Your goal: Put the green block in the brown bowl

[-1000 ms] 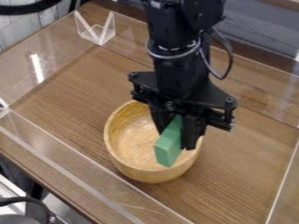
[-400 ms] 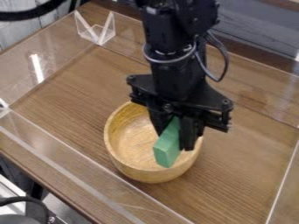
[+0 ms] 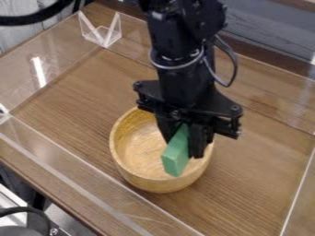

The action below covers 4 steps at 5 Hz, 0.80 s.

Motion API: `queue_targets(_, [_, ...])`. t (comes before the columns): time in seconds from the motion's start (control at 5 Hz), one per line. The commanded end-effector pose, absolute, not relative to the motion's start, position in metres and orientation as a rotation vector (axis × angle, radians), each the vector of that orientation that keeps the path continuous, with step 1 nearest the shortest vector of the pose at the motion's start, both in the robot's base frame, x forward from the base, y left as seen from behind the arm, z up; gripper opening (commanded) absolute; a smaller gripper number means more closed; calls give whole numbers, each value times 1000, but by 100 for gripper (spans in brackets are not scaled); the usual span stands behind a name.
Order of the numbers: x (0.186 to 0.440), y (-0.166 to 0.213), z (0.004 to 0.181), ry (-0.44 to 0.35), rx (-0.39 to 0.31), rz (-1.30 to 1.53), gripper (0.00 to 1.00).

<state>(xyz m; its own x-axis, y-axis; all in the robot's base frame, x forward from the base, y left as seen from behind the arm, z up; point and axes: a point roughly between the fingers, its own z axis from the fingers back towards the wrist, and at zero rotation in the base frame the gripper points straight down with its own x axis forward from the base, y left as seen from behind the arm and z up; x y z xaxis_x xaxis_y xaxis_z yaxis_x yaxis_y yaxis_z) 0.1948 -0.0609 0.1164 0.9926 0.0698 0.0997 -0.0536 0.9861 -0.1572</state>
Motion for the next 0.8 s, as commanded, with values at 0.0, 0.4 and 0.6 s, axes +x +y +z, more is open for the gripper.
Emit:
queue_targets(0.0, [201, -59, 119, -134, -165, 68, 0])
queue_targets(0.4, [204, -56, 114, -132, -169, 73, 0])
queue_targets(0.6, [206, -54, 110, -131, -169, 74, 0])
